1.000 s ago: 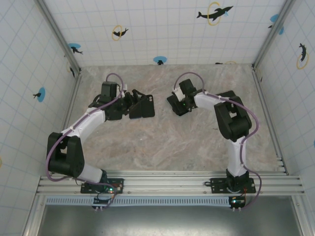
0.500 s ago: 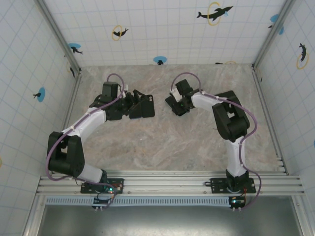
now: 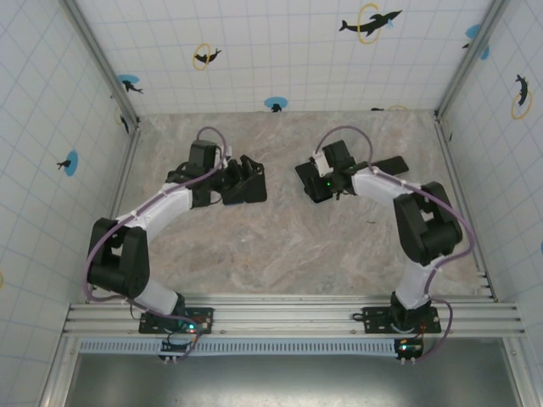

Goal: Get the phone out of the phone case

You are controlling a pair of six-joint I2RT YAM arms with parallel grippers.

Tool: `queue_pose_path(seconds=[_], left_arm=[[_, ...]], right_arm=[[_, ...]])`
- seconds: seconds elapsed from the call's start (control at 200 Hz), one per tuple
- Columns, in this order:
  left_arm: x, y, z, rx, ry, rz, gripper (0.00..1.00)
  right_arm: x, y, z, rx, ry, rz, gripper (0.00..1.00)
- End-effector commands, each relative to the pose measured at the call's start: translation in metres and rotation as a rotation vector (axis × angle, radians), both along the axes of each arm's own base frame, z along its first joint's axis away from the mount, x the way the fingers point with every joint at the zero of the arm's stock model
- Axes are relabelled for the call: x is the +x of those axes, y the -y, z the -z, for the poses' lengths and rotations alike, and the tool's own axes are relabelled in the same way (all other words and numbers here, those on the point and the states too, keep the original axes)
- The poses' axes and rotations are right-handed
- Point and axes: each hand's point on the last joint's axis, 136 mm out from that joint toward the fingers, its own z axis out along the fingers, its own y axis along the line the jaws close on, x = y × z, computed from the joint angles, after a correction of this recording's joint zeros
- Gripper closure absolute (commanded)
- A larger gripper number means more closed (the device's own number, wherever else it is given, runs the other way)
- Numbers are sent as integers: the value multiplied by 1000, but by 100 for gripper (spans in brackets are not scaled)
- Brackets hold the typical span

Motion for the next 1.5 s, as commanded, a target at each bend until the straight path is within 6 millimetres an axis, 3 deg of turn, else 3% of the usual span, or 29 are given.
queue_pose_path(seconds=[0.0, 0.05, 0.07, 0.185, 0.295, 0.5, 0.646, 0.846, 1.011, 1.076, 1.231, 1.336, 1.491], left_arm=[[15, 18, -15, -19, 59, -25, 6], [20, 21, -18, -20, 74, -41, 7], [14, 36, -20, -23, 81, -14, 7], [15, 62, -24, -25, 101, 7, 13], [17, 78, -26, -29, 113, 14, 18], [22, 91, -26, -38, 114, 17, 31], [25, 97, -24, -43, 105, 25, 52], [26, 110, -34, -71, 117, 60, 73], [25, 111, -39, -83, 121, 65, 83], [24, 111, -41, -86, 123, 63, 84], [25, 111, -52, -96, 145, 65, 95], [26, 113, -62, -105, 167, 74, 96], [31, 112, -85, -137, 225, 74, 96]], right_arm=[[-1, -29, -61, 260, 87, -4, 63], [-6, -32, -70, 300, 89, 7, 63], [-8, -33, -73, 317, 88, 11, 63], [-19, -43, -92, 379, 80, 1, 64], [-29, -49, -99, 386, 61, -13, 64], [-38, -50, -116, 405, 77, -27, 65], [-43, -52, -130, 447, 83, -30, 65], [-46, -51, -129, 446, 69, -26, 65], [-48, -54, -126, 448, 56, -33, 64], [-48, -54, -125, 448, 54, -32, 60], [-56, -58, -128, 482, 34, -65, 35], [-60, -56, -136, 533, 40, -71, 23], [-65, -37, -146, 607, 38, -1, 20]])
